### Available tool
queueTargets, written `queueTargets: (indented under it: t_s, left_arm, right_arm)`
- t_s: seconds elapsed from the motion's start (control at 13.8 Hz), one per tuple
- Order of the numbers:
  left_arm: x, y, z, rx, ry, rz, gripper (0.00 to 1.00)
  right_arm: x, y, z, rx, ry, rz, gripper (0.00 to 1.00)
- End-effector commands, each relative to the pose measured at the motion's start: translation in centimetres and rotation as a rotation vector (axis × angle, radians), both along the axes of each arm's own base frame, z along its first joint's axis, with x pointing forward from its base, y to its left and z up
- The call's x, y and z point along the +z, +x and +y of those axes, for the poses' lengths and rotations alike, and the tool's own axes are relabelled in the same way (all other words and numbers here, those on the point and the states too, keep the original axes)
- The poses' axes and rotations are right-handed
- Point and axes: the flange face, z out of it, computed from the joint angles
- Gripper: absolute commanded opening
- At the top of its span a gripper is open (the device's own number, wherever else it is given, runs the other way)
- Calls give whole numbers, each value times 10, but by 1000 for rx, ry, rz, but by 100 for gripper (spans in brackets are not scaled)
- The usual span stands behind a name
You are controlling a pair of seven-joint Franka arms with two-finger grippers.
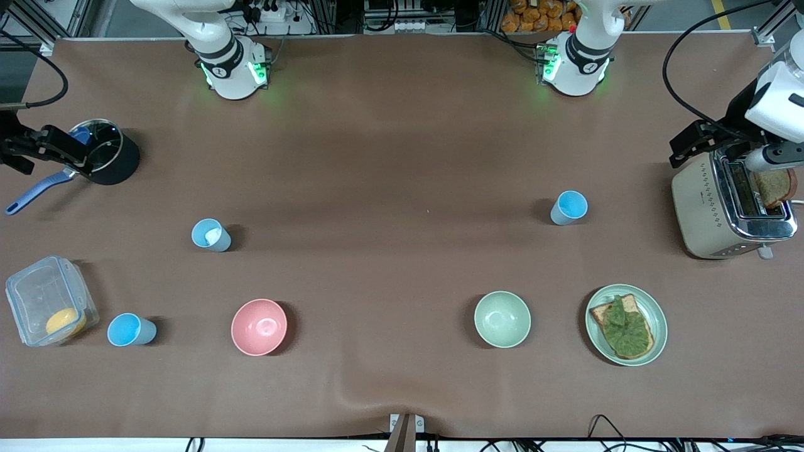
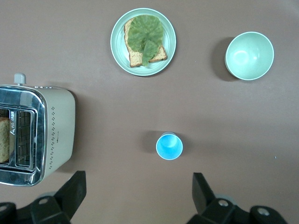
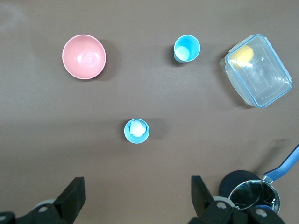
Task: Stack blue cups with both arms
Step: 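Move the right gripper over the blue cup holding white tissue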
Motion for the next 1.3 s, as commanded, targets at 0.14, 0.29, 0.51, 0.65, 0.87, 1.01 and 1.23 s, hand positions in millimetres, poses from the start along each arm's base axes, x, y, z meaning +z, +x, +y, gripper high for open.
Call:
queueTargets:
  t_s: [0.14, 0.29, 0.51, 0.65, 0.87, 1.01, 1.23]
  left_arm:
    - [8, -8, 1, 17, -16, 26, 100]
    - [8, -8, 0, 16, -16, 26, 100]
    - [8, -8, -1, 14, -16, 26, 100]
    - [7, -7, 1, 17, -16, 27, 100]
    - [8, -8, 1, 17, -16, 26, 100]
    - [7, -7, 1, 17, -16, 27, 100]
    - [8, -8, 0, 16, -17, 26, 100]
  right_arm:
    - [-1, -3, 1, 2, 3, 24, 100]
    - [-3, -3, 2, 11, 3, 28, 100]
    - [-9, 0, 4, 20, 5, 38, 100]
    - [-16, 0, 18, 45, 6, 52, 100]
    - [-53, 2, 34, 70, 7, 94, 100]
    - [-82, 3, 34, 71, 13, 114, 100]
    - [-113, 9, 35, 64, 36, 106, 100]
